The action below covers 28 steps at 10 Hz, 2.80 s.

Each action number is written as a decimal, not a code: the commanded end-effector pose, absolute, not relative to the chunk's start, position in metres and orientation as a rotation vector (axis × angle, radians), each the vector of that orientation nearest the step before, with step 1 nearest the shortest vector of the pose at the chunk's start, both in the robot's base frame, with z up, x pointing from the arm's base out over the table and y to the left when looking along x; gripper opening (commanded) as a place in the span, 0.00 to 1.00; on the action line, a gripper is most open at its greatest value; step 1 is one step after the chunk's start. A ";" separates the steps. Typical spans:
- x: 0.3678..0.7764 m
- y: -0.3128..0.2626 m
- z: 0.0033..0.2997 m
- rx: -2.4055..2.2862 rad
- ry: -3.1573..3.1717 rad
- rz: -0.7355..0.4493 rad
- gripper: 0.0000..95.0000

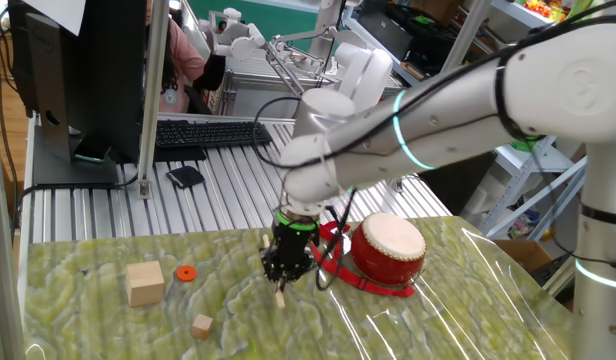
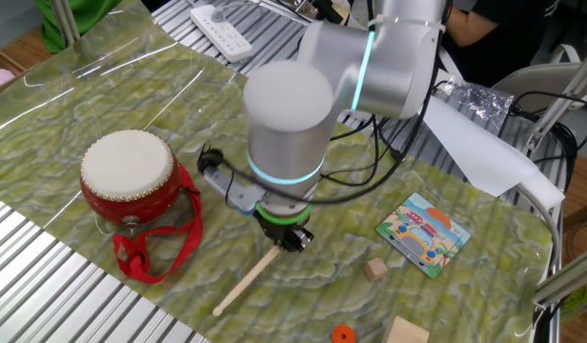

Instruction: Play the drum

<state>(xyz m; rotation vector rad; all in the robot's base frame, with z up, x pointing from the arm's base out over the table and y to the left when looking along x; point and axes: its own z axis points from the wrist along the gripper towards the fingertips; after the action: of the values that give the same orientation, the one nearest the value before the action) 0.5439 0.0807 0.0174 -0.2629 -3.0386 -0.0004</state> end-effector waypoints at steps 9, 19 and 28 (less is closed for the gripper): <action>0.544 0.084 0.005 -0.285 -3.101 0.019 0.00; 0.543 0.083 0.008 -0.293 -3.075 0.020 0.60; 0.526 0.062 0.070 -0.229 -3.062 0.030 0.40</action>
<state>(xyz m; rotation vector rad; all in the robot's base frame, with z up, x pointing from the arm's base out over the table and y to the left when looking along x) 0.5250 0.0605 0.0735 -0.2279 -3.0619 0.0306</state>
